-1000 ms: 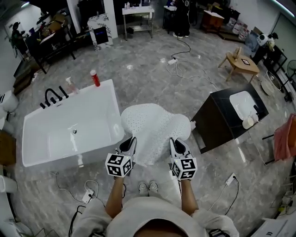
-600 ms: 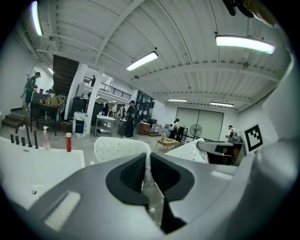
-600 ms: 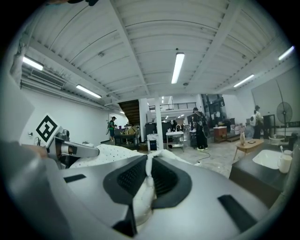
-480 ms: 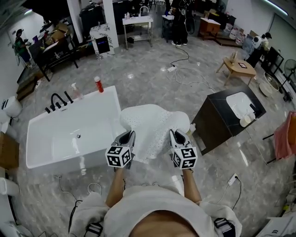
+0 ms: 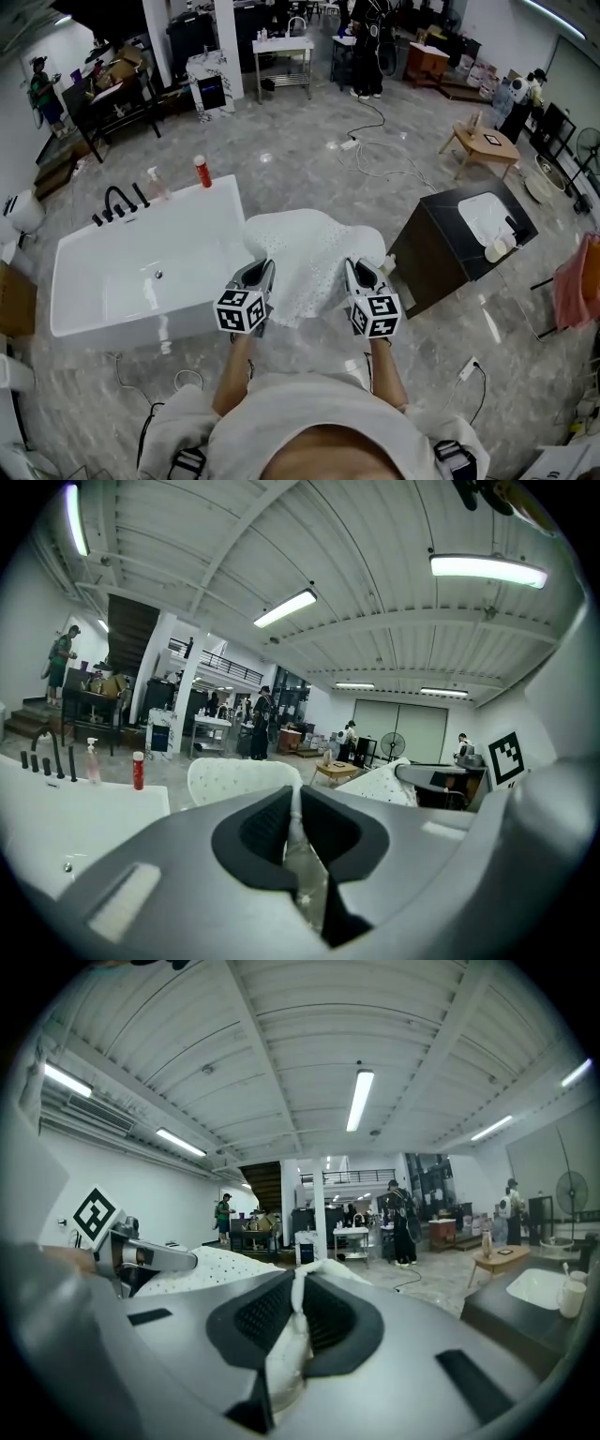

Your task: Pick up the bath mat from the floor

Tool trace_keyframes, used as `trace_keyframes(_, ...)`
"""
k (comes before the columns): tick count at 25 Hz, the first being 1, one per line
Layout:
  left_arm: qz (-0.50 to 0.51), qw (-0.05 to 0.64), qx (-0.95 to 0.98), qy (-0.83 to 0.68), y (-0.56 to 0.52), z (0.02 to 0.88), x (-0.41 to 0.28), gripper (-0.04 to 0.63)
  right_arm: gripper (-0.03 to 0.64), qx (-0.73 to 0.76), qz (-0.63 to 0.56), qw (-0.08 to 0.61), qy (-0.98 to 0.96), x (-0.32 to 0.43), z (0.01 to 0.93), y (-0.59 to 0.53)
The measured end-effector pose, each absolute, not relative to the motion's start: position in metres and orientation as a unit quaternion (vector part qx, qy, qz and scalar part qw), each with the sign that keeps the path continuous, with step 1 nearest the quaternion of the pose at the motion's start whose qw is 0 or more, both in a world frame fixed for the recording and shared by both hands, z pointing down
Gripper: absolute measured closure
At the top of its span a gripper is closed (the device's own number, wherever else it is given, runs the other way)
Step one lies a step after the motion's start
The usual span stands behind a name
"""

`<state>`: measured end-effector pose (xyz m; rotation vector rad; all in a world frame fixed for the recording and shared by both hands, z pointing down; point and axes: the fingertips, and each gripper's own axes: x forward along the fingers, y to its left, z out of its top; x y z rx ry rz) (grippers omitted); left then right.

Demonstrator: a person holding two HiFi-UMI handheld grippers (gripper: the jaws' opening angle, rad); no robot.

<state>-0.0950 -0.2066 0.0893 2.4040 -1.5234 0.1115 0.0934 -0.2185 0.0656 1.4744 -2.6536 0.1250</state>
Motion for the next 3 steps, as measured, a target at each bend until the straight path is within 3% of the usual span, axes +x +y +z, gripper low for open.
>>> trace_keyframes(3, 0.039, 0.145, 0.836, -0.529, -0.2058, 0.0887, -0.0853, 0.561, 0.58, 0.484, 0.042, 0.052, -0.873, 0.1025, 0.0673, -0.218)
